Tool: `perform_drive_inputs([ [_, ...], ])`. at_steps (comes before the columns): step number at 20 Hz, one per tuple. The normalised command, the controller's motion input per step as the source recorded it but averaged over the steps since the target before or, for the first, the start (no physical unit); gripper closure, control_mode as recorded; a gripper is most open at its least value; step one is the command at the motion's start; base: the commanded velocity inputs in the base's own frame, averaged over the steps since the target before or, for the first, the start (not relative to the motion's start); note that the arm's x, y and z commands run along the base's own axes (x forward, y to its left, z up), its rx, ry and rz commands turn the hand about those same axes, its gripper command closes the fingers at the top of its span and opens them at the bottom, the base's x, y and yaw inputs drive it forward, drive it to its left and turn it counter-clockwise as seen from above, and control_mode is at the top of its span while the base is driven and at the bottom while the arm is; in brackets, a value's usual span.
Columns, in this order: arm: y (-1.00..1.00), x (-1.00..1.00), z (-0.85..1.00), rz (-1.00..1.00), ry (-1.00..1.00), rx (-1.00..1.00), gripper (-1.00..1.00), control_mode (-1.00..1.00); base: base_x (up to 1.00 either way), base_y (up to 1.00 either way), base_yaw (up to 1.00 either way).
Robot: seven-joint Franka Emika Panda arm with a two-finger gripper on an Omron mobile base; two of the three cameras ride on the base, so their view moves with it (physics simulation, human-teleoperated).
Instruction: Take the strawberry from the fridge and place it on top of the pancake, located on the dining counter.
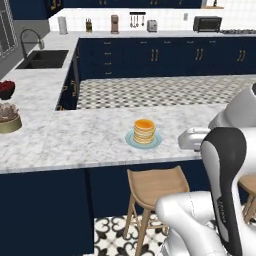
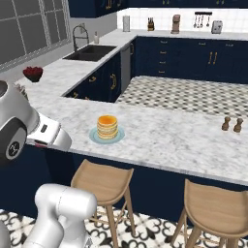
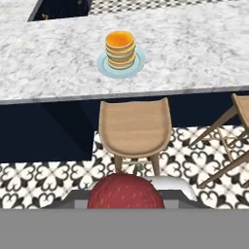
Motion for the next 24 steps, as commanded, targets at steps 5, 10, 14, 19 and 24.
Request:
perform_drive_inputs([
  [5,0.00,0.00,0.00,0.00,0.00,0.00,1.00,1.00,0.62,0.07,0.04],
  [10,0.04,1.00,0.00,0.01,0.09,-0.05,1.00,-1.00,0.00,0.00,0.00],
  [14,0.15,0.99,-0.01,0.00,0.00,-0.18,1.00,-1.00,0.00,0.00,0.00],
  [19,-0.01,1.00,-0.23,0.00,0.00,-0.03,1.00,-1.00,0.00,0.00,0.00],
  [24,-0.12,1.00,-0.28,0.05,0.00,0.06,1.00,-1.00,0.00,0.00,0.00],
])
